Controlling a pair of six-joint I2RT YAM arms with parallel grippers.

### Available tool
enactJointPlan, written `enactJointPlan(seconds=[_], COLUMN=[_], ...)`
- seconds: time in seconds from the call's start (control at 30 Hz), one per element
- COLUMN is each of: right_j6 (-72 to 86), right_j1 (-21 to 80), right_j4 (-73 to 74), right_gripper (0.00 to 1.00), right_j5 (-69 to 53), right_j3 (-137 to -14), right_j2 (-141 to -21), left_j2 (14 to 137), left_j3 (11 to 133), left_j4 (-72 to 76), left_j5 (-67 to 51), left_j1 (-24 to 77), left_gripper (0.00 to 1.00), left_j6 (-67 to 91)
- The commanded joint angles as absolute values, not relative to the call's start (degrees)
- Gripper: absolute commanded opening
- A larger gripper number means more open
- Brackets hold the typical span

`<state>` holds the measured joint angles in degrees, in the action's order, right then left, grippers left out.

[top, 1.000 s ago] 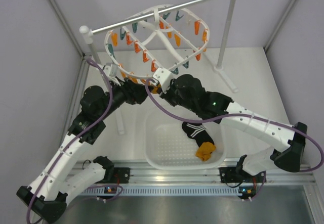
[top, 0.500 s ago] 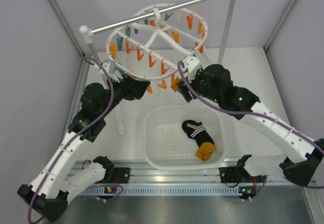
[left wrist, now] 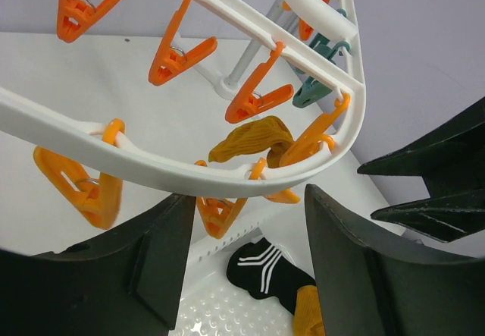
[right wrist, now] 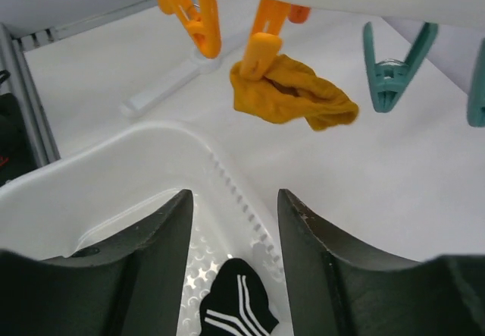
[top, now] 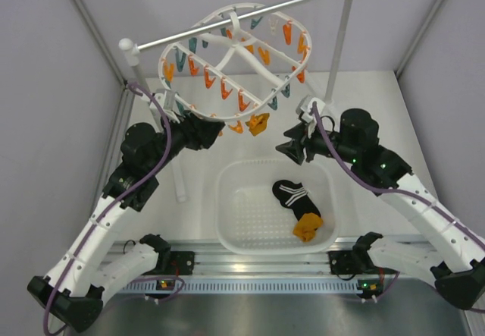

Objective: Clip the socks to the hanger
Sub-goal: Open the clamp at the hanger.

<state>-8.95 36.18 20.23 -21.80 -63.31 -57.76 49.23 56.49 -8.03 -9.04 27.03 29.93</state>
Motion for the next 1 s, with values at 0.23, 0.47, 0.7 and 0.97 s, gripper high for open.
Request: enactJointPlan(seconds=[0.23, 0.47, 0.7, 0.97], right_j6=[-8.9, -9.0, -11.0, -14.2], right_j1=[45.2, 47.1, 54.4, 56.6], right_j4=[-5.1, -5.5, -10.0, -21.3], right_gripper=[0.35, 0.35, 0.38, 0.41], right_j5=[-20.4, -21.0, -17.1, -3.1], right_j3=[-58.3, -59.8, -61.3, -59.1], right_j2=[-58.9, -60.0, -64.7, -69.7], left_j2=[46.9, 45.2, 45.3, 45.1], left_j3=[57.4, 57.0, 55.6, 55.5], left_j4=[-4.4, -5.4, -3.7, -3.8], left_j5=[-13.4, -13.1, -13.7, -14.5], left_j1=[26.7, 26.7, 26.7, 26.7], left_gripper=[0.63, 0.6, 0.57, 0.55], left_j6=[30.0, 29.8, 30.9, 31.8])
